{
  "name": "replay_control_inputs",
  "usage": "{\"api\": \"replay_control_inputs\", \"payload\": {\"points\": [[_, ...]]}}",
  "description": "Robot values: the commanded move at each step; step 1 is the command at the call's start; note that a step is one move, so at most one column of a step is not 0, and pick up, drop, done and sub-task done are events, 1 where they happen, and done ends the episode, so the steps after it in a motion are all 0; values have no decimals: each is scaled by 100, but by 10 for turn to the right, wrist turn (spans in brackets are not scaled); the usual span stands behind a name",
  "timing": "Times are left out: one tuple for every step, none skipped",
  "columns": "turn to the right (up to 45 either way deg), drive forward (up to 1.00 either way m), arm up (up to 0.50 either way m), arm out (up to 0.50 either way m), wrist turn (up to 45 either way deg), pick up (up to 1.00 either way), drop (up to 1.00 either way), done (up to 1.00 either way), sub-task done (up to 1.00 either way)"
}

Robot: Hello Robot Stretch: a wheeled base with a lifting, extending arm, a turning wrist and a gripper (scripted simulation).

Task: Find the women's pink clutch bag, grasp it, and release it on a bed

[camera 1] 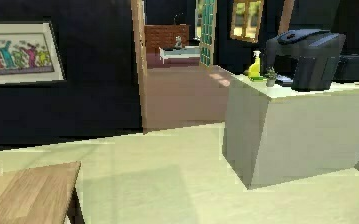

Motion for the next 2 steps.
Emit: {"api": "replay_control_inputs", "payload": {"points": [[-30, 0, 0, 0, 0, 0, 0, 0, 0], [0, 100, 0, 0, 0, 0, 0, 0, 0]]}}
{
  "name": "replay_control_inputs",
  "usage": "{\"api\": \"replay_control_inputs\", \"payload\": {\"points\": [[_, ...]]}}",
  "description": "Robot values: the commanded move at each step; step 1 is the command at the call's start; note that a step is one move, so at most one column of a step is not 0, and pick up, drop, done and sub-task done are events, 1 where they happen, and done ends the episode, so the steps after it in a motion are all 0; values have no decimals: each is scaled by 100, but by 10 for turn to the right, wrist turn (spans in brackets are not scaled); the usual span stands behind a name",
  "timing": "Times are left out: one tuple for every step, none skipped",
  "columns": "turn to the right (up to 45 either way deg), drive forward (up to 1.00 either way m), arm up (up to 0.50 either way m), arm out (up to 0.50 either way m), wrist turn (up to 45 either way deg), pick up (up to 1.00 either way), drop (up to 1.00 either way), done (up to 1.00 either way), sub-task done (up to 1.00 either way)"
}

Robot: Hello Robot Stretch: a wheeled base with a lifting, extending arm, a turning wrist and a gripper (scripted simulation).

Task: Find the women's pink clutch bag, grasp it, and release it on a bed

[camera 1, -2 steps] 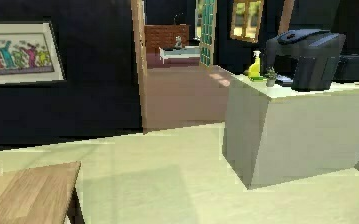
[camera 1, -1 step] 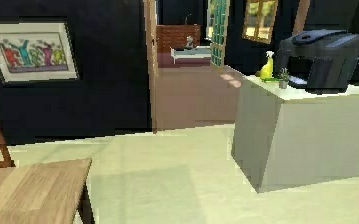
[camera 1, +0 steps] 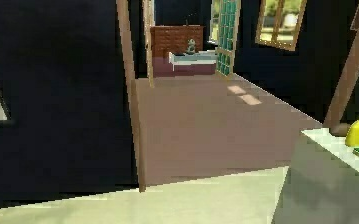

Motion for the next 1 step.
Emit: {"api": "replay_control_inputs", "payload": {"points": [[0, 100, 0, 0, 0, 0, 0, 0, 0]]}}
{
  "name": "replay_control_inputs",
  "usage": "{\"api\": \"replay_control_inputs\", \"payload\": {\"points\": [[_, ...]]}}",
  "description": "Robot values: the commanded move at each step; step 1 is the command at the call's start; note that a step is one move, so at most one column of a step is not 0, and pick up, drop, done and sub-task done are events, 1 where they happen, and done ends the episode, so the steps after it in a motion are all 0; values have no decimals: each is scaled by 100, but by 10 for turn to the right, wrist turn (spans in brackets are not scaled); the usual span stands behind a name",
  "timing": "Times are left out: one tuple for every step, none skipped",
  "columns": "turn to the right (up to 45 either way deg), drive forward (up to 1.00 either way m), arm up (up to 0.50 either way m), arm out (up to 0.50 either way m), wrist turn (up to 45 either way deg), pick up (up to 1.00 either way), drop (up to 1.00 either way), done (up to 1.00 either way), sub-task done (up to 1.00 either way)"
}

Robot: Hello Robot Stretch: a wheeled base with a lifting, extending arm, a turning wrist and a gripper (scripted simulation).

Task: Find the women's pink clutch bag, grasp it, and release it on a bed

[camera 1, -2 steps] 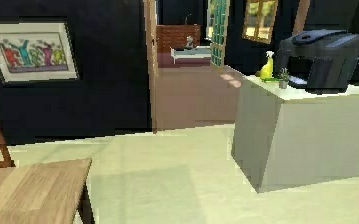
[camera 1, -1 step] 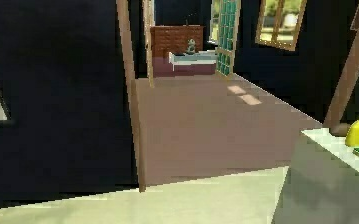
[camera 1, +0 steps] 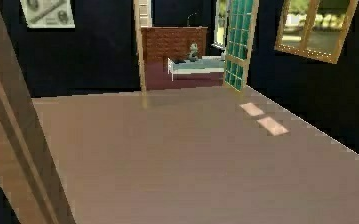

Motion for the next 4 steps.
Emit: {"api": "replay_control_inputs", "payload": {"points": [[0, 65, 0, 0, 0, 0, 0, 0, 0], [0, 100, 0, 0, 0, 0, 0, 0, 0], [0, 100, 0, 0, 0, 0, 0, 0, 0], [90, 0, 0, 0, 0, 0, 0, 0, 0]]}}
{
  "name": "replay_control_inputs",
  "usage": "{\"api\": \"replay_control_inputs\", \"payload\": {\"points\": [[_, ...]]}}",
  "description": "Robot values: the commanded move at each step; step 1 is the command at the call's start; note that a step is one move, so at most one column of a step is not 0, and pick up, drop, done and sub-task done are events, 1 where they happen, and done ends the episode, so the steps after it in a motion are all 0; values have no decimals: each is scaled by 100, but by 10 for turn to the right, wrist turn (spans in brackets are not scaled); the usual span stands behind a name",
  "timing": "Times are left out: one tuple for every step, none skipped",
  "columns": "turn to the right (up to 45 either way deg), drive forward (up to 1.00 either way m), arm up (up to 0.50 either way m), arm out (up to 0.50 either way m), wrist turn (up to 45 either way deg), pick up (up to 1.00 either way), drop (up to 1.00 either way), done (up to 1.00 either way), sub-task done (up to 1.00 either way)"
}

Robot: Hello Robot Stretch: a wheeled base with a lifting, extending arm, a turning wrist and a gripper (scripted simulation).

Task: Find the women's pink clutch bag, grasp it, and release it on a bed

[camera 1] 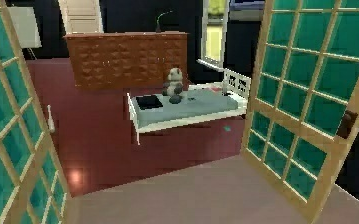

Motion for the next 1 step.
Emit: {"api": "replay_control_inputs", "payload": {"points": [[0, 25, 0, 0, 0, 0, 0, 0, 0]]}}
